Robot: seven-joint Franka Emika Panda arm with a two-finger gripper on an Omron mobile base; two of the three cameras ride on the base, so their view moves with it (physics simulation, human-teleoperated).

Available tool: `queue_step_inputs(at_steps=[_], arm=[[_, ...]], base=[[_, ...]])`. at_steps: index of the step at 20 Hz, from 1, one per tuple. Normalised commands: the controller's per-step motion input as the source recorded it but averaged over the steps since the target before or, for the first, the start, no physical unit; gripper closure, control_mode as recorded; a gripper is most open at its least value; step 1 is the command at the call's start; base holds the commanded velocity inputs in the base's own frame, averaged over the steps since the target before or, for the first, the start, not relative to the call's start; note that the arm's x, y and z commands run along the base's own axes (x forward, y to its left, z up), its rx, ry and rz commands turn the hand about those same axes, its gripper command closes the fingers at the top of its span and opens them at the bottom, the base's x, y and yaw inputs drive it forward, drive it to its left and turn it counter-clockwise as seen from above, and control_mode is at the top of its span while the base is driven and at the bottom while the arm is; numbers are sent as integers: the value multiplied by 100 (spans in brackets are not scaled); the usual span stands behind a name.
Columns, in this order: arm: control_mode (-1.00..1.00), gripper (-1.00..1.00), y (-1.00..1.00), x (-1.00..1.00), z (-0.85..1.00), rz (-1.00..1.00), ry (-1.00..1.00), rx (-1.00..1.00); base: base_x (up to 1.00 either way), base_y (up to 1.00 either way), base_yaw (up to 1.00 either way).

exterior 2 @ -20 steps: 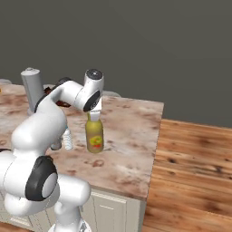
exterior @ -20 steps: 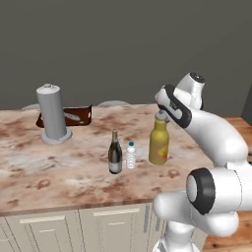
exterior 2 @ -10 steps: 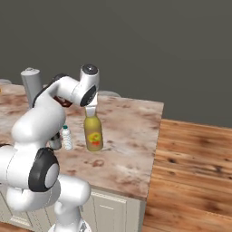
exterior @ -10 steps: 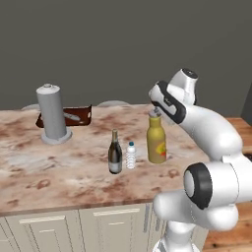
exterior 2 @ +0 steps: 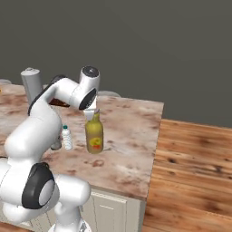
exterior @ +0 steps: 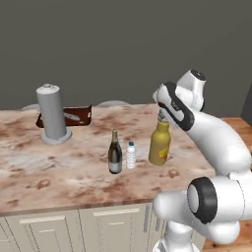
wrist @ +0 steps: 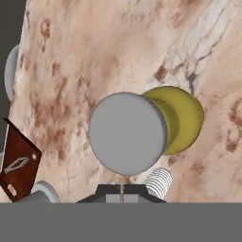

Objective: Place the drinks on the dining counter in a tight cluster.

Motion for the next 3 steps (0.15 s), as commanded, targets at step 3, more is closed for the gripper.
queue_step_inputs(at_steps=[3], arm=[[-100,100,0,-18,-2,-1,0,0]], base=[[0,0,0]])
